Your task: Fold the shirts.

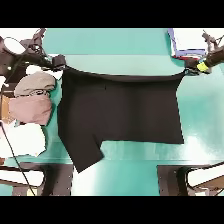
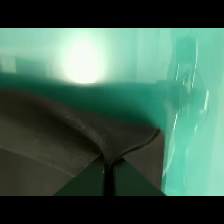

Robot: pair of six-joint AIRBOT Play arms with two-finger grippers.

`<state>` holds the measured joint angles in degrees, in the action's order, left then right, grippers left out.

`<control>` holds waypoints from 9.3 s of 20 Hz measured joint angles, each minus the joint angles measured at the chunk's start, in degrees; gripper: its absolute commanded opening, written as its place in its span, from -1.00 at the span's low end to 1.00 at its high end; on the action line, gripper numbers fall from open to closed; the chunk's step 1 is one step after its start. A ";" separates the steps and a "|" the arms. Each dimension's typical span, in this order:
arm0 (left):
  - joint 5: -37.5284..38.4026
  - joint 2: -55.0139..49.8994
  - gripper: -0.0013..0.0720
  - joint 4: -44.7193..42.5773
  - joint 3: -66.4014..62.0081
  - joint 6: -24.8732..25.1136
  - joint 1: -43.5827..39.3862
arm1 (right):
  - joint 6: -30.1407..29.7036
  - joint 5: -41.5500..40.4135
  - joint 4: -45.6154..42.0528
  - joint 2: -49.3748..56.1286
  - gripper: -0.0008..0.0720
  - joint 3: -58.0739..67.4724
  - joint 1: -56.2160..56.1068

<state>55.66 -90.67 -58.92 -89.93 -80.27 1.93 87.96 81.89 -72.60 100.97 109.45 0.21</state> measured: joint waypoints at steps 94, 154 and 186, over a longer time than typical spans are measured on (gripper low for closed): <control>5.81 12.13 -0.91 2.93 27.21 4.59 2.64 | -1.64 -5.35 -4.59 -15.10 -0.93 -32.06 1.73; 9.29 8.52 -0.91 -6.45 -9.33 -3.34 -4.39 | -16.09 -18.49 35.63 -5.09 0.35 -2.51 -43.45; 15.37 18.75 -0.92 -9.46 -7.50 -1.75 -1.14 | -10.03 -21.05 35.34 11.21 -0.93 -19.15 -31.04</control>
<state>71.02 -71.92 -68.38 -97.43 -82.02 0.80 77.93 60.84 -37.26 112.18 90.30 -30.83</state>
